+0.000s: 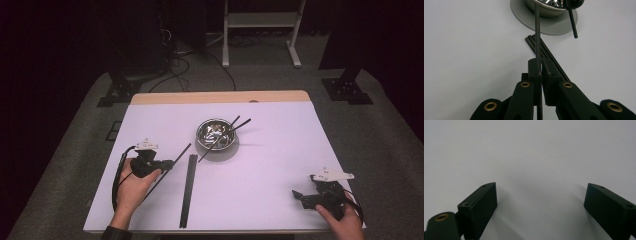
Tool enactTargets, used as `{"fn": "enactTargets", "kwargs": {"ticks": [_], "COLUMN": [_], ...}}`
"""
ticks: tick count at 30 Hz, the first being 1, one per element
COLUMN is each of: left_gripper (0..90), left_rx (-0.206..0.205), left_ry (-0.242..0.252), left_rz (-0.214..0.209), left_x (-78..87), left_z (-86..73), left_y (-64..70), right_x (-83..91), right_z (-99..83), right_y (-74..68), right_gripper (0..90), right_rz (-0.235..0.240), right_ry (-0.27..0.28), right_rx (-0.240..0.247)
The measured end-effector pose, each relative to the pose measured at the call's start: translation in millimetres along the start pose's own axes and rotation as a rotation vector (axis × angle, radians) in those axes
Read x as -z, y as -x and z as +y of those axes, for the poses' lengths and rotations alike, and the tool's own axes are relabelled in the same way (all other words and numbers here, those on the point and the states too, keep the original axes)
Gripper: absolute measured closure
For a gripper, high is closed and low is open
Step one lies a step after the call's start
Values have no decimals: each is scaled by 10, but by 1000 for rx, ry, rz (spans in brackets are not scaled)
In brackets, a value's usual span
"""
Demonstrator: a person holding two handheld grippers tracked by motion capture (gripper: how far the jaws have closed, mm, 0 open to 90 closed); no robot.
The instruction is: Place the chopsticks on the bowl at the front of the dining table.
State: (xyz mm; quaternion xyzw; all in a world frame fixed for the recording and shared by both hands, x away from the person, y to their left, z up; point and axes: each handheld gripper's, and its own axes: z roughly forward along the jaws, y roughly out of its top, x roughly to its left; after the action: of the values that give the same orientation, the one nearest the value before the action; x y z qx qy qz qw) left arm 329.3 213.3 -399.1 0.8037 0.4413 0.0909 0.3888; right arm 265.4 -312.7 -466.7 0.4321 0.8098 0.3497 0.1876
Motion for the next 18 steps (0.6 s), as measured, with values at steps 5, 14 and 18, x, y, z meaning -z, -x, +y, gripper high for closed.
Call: {"fn": "enactTargets", "kwargs": {"ticks": [5, 14, 18], "left_gripper": [863, 862, 862], "left_rx": [-9, -9, -19], "left_ry": [-6, 1, 7], "left_rz": [-6, -28, -31], "left_x": [-32, -100, -153], "left_z": [74, 261, 371], "left_y": [30, 20, 49], "right_x": [0, 0, 0], "right_z": [0, 0, 0], "right_y": [1, 2, 1], "right_gripper": [100, 100, 100], "right_rz": [1, 1, 1], "right_ry": [-1, 0, 0], "right_rx": [0, 0, 0]}}
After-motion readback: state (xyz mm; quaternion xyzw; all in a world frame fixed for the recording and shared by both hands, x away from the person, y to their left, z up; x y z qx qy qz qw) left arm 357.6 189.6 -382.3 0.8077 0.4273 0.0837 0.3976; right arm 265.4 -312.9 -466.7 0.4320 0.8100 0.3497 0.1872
